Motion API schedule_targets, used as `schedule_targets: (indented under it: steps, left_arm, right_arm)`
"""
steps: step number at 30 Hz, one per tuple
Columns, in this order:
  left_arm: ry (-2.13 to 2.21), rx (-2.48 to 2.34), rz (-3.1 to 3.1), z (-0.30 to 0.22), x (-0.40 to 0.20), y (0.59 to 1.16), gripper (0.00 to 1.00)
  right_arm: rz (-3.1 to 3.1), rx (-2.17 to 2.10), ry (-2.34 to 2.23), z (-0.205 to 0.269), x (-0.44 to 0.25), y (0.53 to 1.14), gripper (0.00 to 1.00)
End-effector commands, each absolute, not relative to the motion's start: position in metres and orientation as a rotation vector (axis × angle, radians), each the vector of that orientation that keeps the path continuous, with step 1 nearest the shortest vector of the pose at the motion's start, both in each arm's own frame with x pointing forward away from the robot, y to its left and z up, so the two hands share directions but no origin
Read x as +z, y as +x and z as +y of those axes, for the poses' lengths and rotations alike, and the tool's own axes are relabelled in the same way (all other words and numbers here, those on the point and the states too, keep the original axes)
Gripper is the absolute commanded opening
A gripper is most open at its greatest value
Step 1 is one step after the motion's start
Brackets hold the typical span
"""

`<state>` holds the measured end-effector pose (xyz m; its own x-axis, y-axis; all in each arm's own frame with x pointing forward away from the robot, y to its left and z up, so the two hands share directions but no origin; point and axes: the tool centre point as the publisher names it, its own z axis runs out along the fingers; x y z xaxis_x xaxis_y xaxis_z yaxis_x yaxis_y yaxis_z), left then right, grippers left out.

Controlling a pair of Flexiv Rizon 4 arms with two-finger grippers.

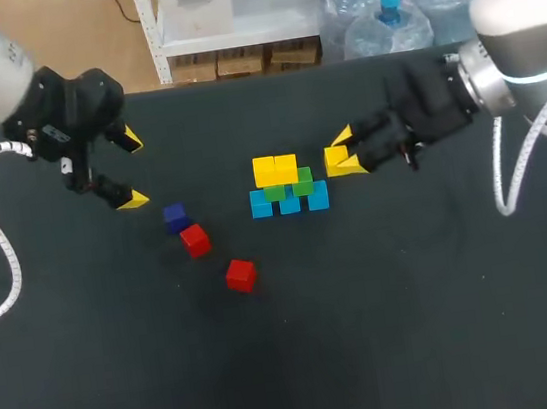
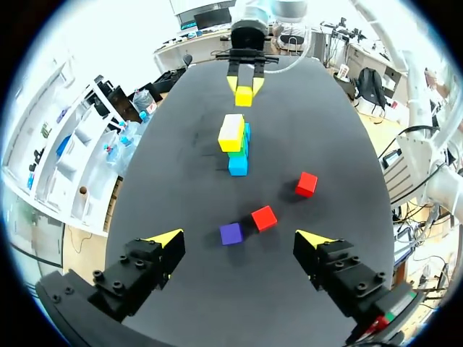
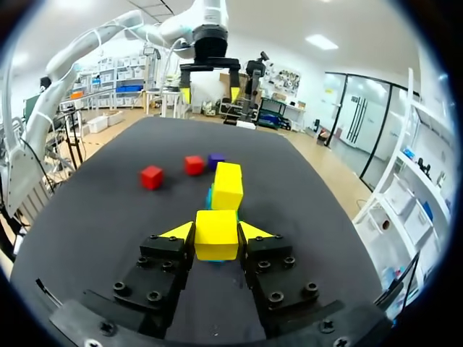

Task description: Place the blue cubes, place green cubes on the blue cubes, place the yellow cubes on the green cubes, then place the red cubes on the yellow cubes, and place purple cube on the red cubes.

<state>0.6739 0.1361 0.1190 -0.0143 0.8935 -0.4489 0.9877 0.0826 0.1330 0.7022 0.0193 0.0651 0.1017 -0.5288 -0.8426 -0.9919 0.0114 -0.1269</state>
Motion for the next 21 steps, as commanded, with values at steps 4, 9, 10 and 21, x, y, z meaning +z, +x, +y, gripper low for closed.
schedule_targets:
  steps: [4,9,10,21]
  left_arm:
    - [1.855,-0.308,1.945,0.137,0.118,0.674,1.00]
    - [1.855,-0.308,1.945,0.137,0.118,0.674,1.00]
    - [1.855,-0.308,1.945,0.137,0.118,0.674,1.00]
    - [1.855,-0.308,1.945,0.137,0.118,0.674,1.00]
  right_arm:
    - [1.531,0.791,-1.595,0.026,0.064,0.711,0.00]
    - [1.546,0.805,-1.593,0.031,0.066,0.710,0.00]
    - [1.547,0.806,-1.592,0.032,0.067,0.710,0.00]
    - [1.563,0.808,-1.610,0.036,0.069,0.709,0.00]
